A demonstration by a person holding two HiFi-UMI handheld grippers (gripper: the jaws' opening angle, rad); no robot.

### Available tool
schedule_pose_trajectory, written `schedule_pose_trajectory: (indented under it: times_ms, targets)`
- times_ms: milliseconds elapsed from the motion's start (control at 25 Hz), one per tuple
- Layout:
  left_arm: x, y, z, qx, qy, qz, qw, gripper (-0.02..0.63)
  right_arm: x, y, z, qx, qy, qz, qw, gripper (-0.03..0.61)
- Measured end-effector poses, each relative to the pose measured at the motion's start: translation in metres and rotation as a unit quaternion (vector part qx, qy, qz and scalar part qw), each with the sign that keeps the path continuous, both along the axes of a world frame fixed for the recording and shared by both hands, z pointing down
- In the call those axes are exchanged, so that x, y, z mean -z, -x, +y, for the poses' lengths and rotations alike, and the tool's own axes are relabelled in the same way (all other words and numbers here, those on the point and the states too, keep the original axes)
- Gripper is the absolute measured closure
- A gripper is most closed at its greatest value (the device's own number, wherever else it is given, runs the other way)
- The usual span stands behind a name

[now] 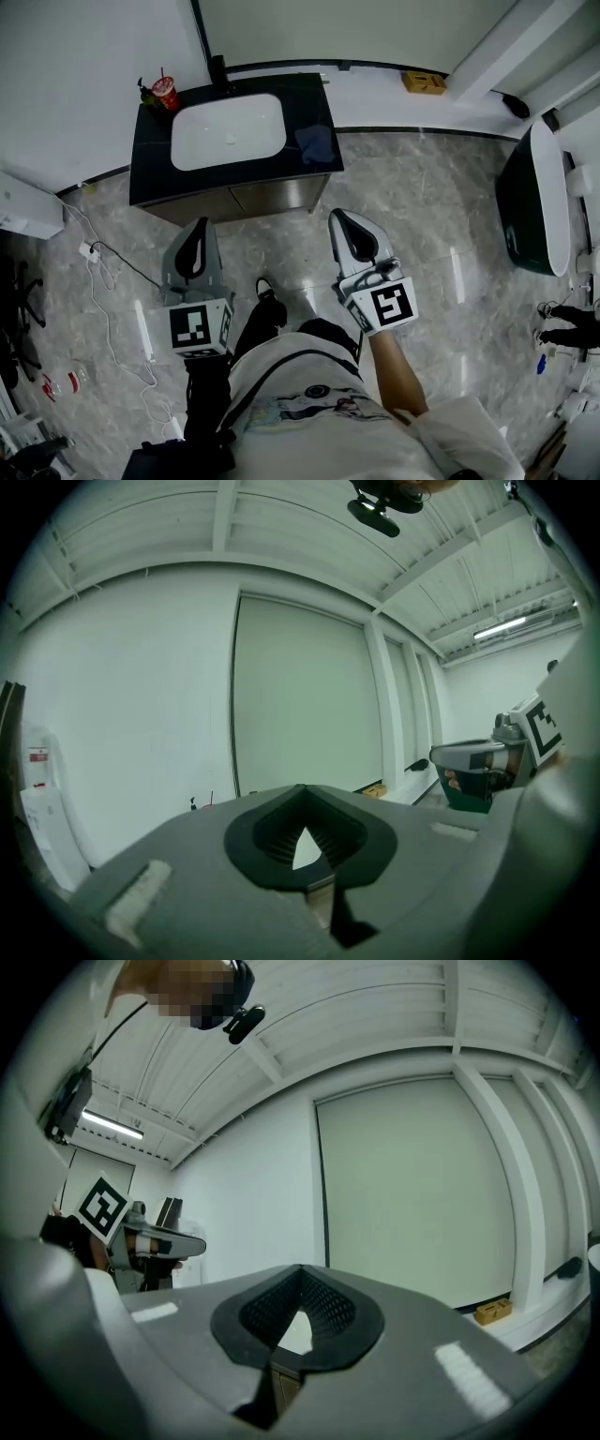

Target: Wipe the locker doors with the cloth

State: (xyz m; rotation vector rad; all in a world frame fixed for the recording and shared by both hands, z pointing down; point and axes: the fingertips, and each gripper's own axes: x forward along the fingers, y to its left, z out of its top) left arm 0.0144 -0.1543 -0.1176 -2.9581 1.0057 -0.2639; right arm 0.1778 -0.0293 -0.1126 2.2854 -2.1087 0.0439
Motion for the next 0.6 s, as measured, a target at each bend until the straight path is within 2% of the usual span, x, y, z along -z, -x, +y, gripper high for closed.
schedule_pose_trajectory:
  times_ms: [160,360,600]
  targets:
    - [-0.009,-0.019,-0.036,-0.005,0.012,-0.008,0.9999,0.612,-0.018,-0.012,-0.042,-0.002,0.022,-0.013,1.0,0.573]
    - [-0.027,-0.047,-0.055,-0.006,0.027,-0.016,0.9995,0.612,-0.052,-0.033,-0.07,0.014,0.061,-0.028,0.998,0.572]
    - [-0.064,-0.079,-0.065,0.004,0.055,-0.025,0.9982,0.612,-0.079,-0.059,-0.099,0.044,0.086,-0.042,0.994,0.572]
